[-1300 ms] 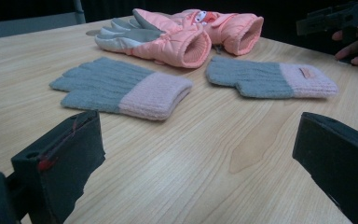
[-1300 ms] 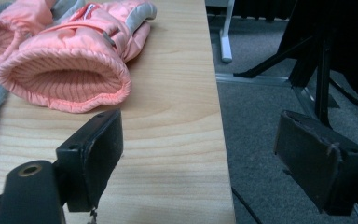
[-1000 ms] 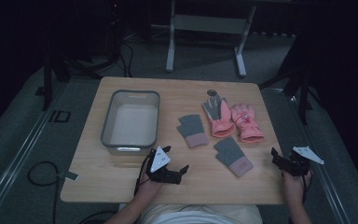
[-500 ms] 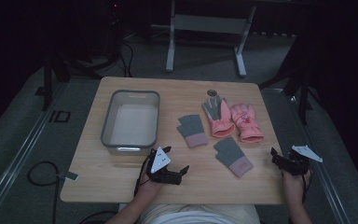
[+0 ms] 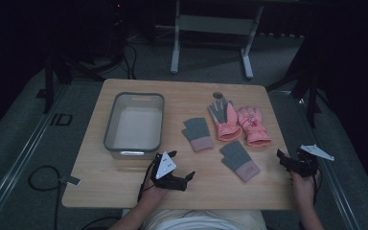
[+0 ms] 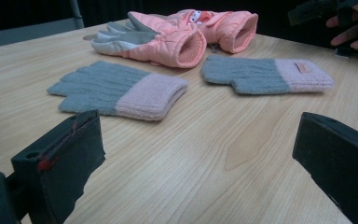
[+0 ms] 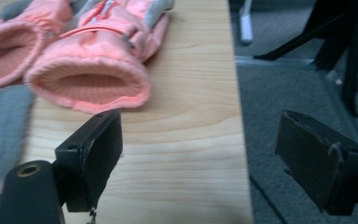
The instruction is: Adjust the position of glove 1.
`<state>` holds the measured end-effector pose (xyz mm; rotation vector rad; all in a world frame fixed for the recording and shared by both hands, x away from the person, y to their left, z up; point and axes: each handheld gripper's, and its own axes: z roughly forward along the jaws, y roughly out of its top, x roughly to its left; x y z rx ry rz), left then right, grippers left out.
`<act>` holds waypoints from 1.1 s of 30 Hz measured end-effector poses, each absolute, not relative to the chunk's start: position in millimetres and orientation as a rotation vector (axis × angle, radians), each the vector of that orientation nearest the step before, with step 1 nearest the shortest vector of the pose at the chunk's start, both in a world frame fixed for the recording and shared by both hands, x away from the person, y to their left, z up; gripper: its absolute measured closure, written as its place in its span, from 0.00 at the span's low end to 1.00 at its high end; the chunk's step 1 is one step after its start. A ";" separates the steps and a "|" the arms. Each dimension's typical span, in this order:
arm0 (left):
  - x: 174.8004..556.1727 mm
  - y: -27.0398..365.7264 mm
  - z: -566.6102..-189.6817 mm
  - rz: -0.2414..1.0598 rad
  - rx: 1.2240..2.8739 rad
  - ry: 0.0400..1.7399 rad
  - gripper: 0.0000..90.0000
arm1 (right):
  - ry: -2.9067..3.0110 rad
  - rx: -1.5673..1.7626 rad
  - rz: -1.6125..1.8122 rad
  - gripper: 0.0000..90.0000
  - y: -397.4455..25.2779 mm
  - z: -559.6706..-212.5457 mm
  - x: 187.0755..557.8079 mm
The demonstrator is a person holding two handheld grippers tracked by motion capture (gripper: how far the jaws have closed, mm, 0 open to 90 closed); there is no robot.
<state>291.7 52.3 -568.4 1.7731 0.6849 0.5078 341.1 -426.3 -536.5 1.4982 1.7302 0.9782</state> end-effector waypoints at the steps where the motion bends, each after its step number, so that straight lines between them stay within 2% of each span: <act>1: 291.6 52.3 -568.4 0.510 1.773 0.686 0.01 | 1.736 1.491 0.978 0.15 -425.4 -535.2 341.4; 8: 290.5 52.1 -568.4 0.530 1.775 0.686 0.01 | 1.751 1.467 0.998 0.13 -422.5 -528.2 346.5; 17: 289.5 50.8 -568.4 0.543 1.783 0.677 0.01 | 1.744 1.465 1.041 0.14 -410.1 -511.3 350.4; 33: 288.8 49.4 -568.4 0.550 1.790 0.661 0.01 | 1.922 1.487 0.985 0.12 -358.9 -488.2 382.8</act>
